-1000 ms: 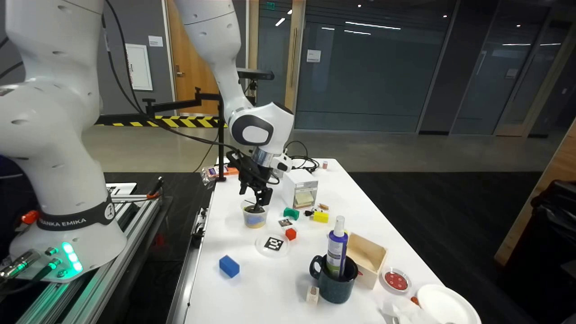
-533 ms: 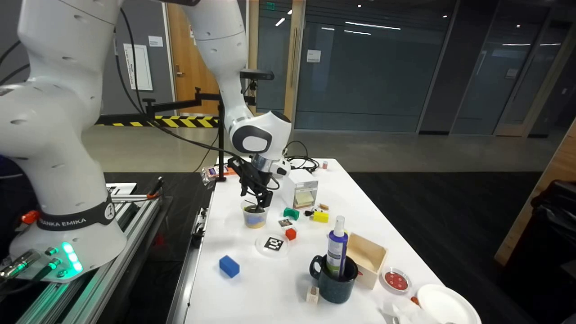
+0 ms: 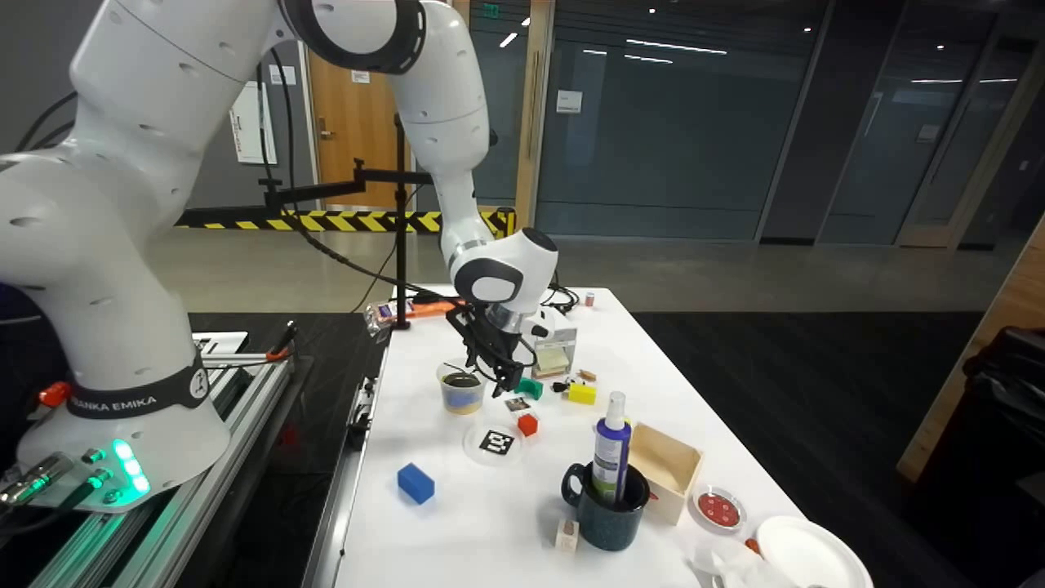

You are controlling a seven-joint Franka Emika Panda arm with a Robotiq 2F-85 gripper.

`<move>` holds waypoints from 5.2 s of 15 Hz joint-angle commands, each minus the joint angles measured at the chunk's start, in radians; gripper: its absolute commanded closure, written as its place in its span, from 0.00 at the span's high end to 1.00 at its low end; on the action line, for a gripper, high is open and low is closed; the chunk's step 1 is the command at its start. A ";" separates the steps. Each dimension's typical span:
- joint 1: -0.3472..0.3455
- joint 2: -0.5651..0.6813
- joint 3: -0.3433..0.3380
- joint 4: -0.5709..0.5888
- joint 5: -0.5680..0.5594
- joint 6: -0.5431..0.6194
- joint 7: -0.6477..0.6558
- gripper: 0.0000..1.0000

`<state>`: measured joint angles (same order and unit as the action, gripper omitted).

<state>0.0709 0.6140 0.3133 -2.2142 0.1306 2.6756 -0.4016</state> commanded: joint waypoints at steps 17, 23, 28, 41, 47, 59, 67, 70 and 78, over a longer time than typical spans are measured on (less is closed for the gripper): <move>-0.005 -0.064 0.010 -0.056 -0.037 -0.044 0.042 0.01; 0.005 -0.168 -0.001 -0.055 -0.018 -0.002 0.085 0.01; 0.019 -0.164 -0.056 0.052 -0.034 0.019 0.163 0.01; 0.136 0.039 -0.295 0.424 -0.158 -0.121 0.471 0.01; 0.091 0.118 -0.314 0.587 -0.111 -0.263 0.529 0.01; -0.040 0.197 -0.303 0.765 -0.036 -0.405 0.570 0.01; -0.092 0.241 -0.293 0.801 0.047 -0.405 0.567 0.01; -0.110 0.247 -0.292 0.802 0.067 -0.398 0.564 0.01; -0.155 0.277 -0.276 0.788 0.109 -0.334 0.529 0.01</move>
<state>-0.0575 0.8611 0.0106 -1.4489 0.2009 2.3102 0.1559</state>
